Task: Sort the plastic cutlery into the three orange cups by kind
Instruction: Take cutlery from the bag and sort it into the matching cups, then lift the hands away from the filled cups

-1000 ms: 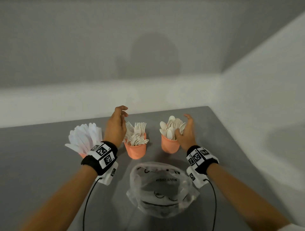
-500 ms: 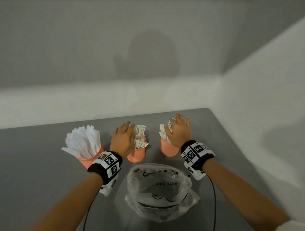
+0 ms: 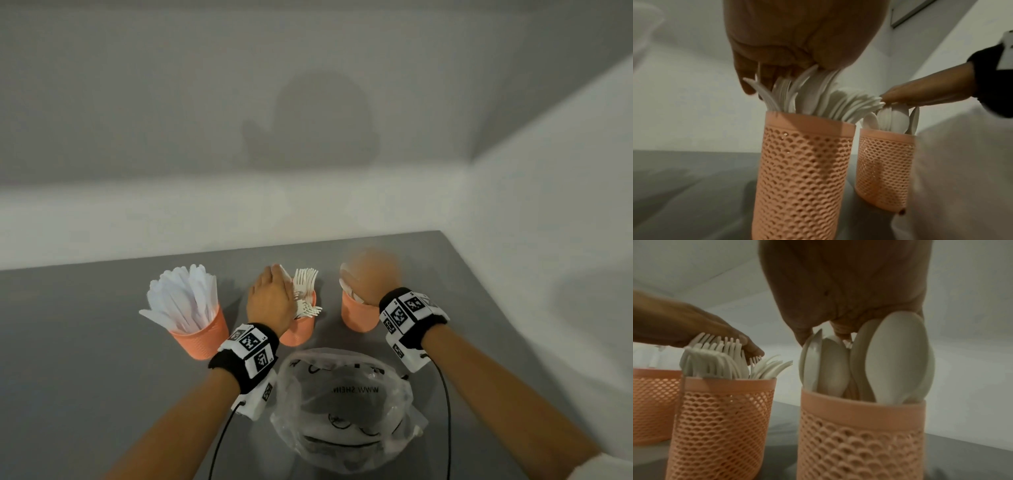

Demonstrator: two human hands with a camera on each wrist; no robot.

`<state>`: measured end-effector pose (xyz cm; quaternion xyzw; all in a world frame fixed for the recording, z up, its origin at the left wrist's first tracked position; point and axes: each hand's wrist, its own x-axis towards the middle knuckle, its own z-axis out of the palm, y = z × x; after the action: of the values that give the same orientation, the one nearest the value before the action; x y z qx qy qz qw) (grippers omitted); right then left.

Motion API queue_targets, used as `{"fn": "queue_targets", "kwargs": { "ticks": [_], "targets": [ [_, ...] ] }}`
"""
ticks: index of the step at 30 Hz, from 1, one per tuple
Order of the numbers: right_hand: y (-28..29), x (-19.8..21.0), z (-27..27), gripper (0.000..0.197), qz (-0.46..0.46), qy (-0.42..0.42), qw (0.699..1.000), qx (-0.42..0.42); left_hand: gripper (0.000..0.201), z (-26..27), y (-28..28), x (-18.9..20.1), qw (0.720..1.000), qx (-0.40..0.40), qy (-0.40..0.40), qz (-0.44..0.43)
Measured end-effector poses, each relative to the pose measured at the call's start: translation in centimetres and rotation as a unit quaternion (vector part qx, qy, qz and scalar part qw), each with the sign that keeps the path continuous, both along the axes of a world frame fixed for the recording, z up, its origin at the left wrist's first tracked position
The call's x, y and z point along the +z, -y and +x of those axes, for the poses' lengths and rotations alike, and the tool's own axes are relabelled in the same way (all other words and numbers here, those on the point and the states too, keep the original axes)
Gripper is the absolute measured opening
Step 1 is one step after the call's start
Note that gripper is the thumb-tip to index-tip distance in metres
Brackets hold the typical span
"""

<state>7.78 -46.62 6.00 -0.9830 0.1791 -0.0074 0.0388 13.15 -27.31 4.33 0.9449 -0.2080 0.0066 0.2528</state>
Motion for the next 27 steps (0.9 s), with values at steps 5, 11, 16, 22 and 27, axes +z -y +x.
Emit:
{"fn": "queue_targets", "kwargs": {
  "ticks": [5,11,16,22,27],
  "targets": [
    [0.3,-0.2,-0.2,0.068,0.011,-0.02,1.0,-0.01,0.085,-1.8,0.3,-0.4,0.996,-0.07,0.025,0.053],
    [0.0,-0.4,-0.3,0.07,0.074,-0.026,0.997,-0.019,0.074,-1.3,1.4,-0.4,0.994,-0.044,-0.011,0.099],
    [0.2,-0.1,-0.2,0.079,0.1,-0.047,0.994,-0.017,0.078,-1.2,1.8,0.0,0.995,-0.034,-0.046,0.077],
    [0.2,1.5,-0.6,0.07,0.151,0.048,0.987,-0.015,0.095,-1.8,-0.6,1.8,0.995,-0.04,-0.037,-0.08],
    [-1.7,2.4,-2.6,0.047,0.168,0.242,0.949,0.113,0.071,-3.3,-4.0,4.9,0.969,-0.04,-0.023,-0.243]
  ]
}}
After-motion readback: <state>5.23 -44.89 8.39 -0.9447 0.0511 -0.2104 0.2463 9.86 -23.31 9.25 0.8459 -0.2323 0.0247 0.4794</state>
